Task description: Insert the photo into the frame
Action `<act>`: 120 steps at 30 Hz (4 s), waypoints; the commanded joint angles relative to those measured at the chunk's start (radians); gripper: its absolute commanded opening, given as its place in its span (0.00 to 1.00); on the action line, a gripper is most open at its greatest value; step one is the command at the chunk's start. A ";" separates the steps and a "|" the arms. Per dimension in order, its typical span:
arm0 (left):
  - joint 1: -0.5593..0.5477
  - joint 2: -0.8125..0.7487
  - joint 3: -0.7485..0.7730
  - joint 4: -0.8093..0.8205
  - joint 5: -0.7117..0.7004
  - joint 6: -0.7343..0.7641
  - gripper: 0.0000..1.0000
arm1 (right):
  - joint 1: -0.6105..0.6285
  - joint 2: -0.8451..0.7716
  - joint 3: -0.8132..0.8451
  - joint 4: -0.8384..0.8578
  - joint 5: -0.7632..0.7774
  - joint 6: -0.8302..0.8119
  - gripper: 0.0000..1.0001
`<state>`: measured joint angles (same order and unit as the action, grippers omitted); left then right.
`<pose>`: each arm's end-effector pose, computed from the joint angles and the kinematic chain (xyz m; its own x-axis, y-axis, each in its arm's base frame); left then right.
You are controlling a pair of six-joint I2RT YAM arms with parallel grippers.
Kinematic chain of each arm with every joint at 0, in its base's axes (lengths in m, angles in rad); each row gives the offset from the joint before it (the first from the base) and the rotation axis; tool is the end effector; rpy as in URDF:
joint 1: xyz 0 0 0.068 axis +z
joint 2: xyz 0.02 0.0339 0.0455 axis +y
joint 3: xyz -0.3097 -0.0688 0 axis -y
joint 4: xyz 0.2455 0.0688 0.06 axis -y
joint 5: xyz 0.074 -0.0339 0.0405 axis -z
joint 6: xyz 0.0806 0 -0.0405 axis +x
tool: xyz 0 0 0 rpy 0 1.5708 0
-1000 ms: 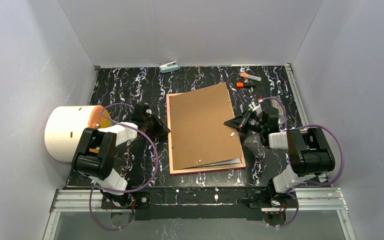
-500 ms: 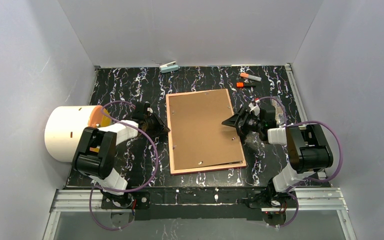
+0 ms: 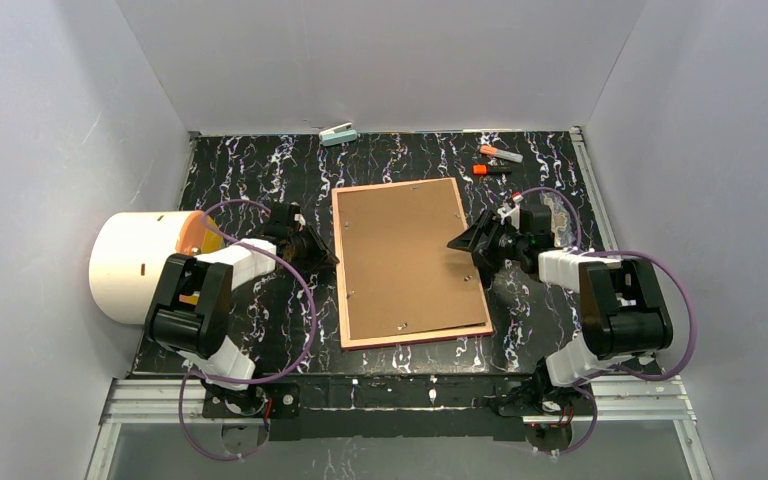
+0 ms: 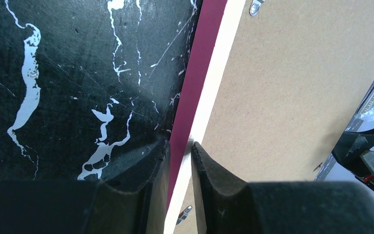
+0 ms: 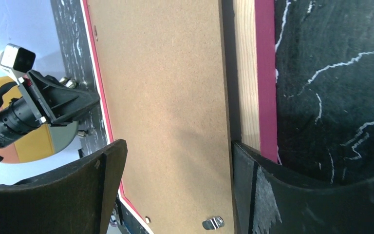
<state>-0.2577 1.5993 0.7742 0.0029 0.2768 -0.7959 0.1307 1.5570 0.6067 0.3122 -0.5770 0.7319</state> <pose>0.3257 -0.1086 0.1724 -0.7993 -0.5001 -0.3331 -0.2088 0.7510 -0.6264 0.3125 0.0854 0.1740 -0.8027 0.4594 -0.3804 -0.0098 0.6276 0.7785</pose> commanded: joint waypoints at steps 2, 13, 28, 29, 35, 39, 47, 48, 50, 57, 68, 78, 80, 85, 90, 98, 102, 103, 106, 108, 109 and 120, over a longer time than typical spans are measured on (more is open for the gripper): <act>-0.002 -0.008 0.022 -0.035 0.007 0.026 0.22 | -0.005 -0.074 0.049 -0.128 0.099 -0.053 0.83; -0.001 -0.009 0.017 -0.032 0.019 0.027 0.23 | -0.005 -0.045 0.070 -0.199 0.079 -0.047 0.58; -0.001 -0.020 0.031 -0.063 -0.018 0.037 0.24 | -0.004 -0.097 0.132 -0.359 0.147 -0.094 0.62; -0.001 -0.021 0.032 -0.066 -0.022 0.038 0.24 | -0.004 -0.105 0.137 -0.373 0.157 -0.099 0.62; 0.000 -0.033 0.032 -0.077 -0.025 0.043 0.25 | -0.004 -0.149 0.153 -0.431 0.217 -0.124 0.63; 0.000 -0.038 0.036 -0.081 -0.023 0.044 0.26 | -0.005 -0.145 0.153 -0.430 0.250 -0.129 0.64; 0.000 -0.045 0.037 -0.083 -0.011 0.047 0.27 | -0.004 -0.080 0.166 -0.430 0.304 -0.141 0.65; 0.000 -0.045 0.037 -0.083 -0.010 0.047 0.27 | -0.005 -0.071 0.170 -0.430 0.307 -0.141 0.63; 0.000 -0.045 0.038 -0.082 -0.006 0.047 0.27 | -0.004 -0.057 0.173 -0.422 0.311 -0.133 0.56; -0.001 -0.034 0.042 -0.076 0.005 0.045 0.27 | -0.005 -0.008 0.193 -0.401 0.337 -0.118 0.40; -0.001 -0.019 0.036 -0.059 0.022 0.038 0.27 | 0.012 0.048 0.189 -0.395 0.314 -0.169 0.37; -0.001 -0.009 0.029 -0.051 0.032 0.037 0.27 | 0.054 0.103 0.222 -0.421 0.292 -0.203 0.46; -0.001 -0.008 0.030 -0.050 0.032 0.037 0.28 | 0.061 0.106 0.227 -0.428 0.298 -0.205 0.46; -0.001 -0.012 0.035 -0.058 0.025 0.042 0.28 | 0.067 0.079 0.226 -0.432 0.315 -0.199 0.46; -0.001 -0.012 0.043 -0.075 0.011 0.050 0.28 | 0.071 0.043 0.226 -0.441 0.304 -0.189 0.45; -0.001 -0.040 0.019 -0.090 0.000 0.055 0.27 | 0.093 -0.001 0.181 -0.432 0.253 -0.152 0.40; -0.002 -0.073 -0.030 -0.092 0.001 0.055 0.23 | 0.114 -0.026 0.156 -0.431 0.249 -0.144 0.36; -0.001 -0.083 -0.043 -0.093 0.004 0.055 0.22 | 0.117 -0.032 0.151 -0.432 0.247 -0.142 0.35; -0.001 -0.122 -0.088 -0.101 0.006 0.054 0.19 | 0.122 -0.046 0.135 -0.433 0.242 -0.139 0.33; -0.002 -0.154 -0.115 -0.103 0.011 0.047 0.18 | 0.127 -0.060 0.123 -0.431 0.240 -0.137 0.33; -0.002 -0.172 -0.131 -0.104 0.015 0.044 0.16 | 0.128 -0.068 0.117 -0.433 0.240 -0.135 0.33; -0.005 -0.322 -0.238 -0.154 0.016 0.035 0.13 | 0.133 -0.196 0.128 -0.517 0.390 -0.116 0.62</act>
<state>-0.2577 1.3113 0.5484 -0.0906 0.2813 -0.7708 0.2592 1.4300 0.7101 -0.1696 -0.2539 0.5968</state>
